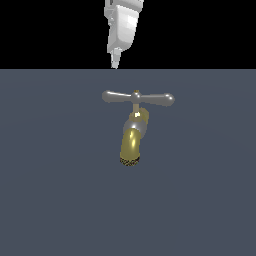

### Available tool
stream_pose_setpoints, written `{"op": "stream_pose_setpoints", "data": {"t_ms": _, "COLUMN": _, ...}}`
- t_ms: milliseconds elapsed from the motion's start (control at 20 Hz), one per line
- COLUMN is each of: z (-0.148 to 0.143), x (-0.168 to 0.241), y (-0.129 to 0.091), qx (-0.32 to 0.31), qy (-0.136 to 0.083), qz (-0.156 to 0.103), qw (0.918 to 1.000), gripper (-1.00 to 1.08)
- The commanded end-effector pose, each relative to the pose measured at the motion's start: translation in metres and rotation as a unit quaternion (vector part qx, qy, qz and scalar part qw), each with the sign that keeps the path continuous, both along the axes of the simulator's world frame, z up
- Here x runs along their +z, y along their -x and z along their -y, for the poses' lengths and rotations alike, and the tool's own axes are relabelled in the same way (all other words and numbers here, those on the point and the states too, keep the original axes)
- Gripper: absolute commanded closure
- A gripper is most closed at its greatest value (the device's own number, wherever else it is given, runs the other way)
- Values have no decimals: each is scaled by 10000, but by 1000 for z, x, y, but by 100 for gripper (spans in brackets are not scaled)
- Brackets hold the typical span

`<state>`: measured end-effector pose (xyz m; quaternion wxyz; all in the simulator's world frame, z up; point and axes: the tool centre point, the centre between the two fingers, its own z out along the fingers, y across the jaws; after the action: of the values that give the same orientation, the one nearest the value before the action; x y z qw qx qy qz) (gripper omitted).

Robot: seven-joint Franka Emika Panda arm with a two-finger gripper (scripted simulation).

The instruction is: Turn on the faucet by rotating a designated handle.

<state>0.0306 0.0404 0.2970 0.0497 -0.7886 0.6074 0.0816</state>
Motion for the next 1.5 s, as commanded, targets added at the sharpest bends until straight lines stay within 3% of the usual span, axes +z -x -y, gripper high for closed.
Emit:
{"op": "stream_pose_setpoints", "data": {"t_ms": 0, "z": -3, "x": -15, "y": -12, "qx": -363, "qy": 112, "qz": -34, "qw": 9993, "gripper": 108}}
{"op": "stream_pose_setpoints", "data": {"t_ms": 750, "z": -17, "x": -86, "y": -65, "qx": -2030, "qy": 802, "qz": 49, "qw": 9759, "gripper": 108}}
{"op": "stream_pose_setpoints", "data": {"t_ms": 1100, "z": -20, "x": -98, "y": -74, "qx": -2307, "qy": 934, "qz": 117, "qw": 9684, "gripper": 108}}
{"op": "stream_pose_setpoints", "data": {"t_ms": 1450, "z": -21, "x": -99, "y": -75, "qx": -2328, "qy": 946, "qz": 122, "qw": 9678, "gripper": 108}}
